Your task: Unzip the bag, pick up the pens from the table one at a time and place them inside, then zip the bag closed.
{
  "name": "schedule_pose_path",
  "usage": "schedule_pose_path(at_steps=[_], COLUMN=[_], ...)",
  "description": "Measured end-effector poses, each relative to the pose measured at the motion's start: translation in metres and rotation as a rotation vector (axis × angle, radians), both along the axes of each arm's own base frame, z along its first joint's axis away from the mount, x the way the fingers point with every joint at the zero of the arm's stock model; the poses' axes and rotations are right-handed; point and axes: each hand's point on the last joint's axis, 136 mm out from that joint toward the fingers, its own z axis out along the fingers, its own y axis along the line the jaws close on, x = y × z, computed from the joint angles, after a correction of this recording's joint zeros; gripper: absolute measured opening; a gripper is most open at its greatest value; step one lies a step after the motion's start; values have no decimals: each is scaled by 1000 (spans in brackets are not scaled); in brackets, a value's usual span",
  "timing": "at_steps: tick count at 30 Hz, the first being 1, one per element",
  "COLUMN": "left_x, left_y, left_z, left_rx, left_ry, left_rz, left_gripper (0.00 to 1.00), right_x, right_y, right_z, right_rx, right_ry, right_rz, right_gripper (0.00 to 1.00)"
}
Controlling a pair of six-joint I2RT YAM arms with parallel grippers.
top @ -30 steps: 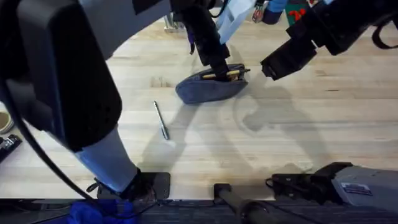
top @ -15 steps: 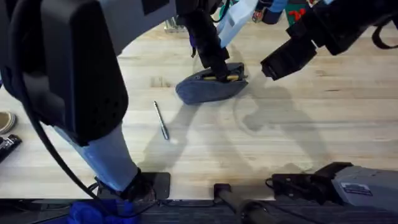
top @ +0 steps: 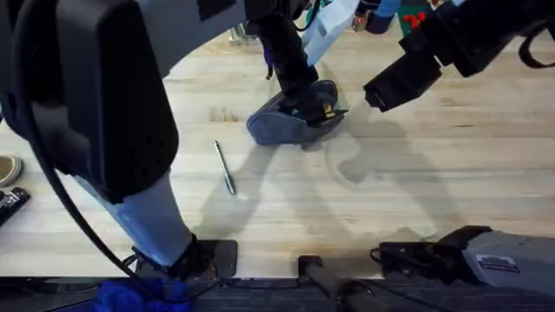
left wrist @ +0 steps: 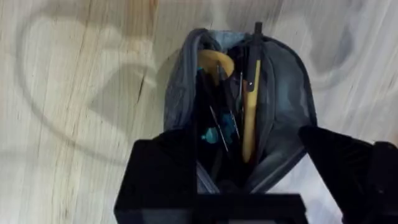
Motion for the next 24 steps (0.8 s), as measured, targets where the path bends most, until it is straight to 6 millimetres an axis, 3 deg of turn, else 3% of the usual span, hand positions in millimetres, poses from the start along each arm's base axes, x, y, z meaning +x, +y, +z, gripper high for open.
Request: schedule_pose_path(at_steps=[8,16,24], left_x=[1,16,22], left_y=[-1,-2,4], left_z=[7,49,77], left_rx=[1,4,19], left_ry=[14,-48,-76], left_rz=[40,75,118], left_gripper=[995,995,995], right_x=[0,0,0], right_y=[0,0,0], right_z=[0,0,0], right_rx=[0,0,0], right_ry=[-1,0,0], right_rz=[0,0,0], right_gripper=[996,996,995])
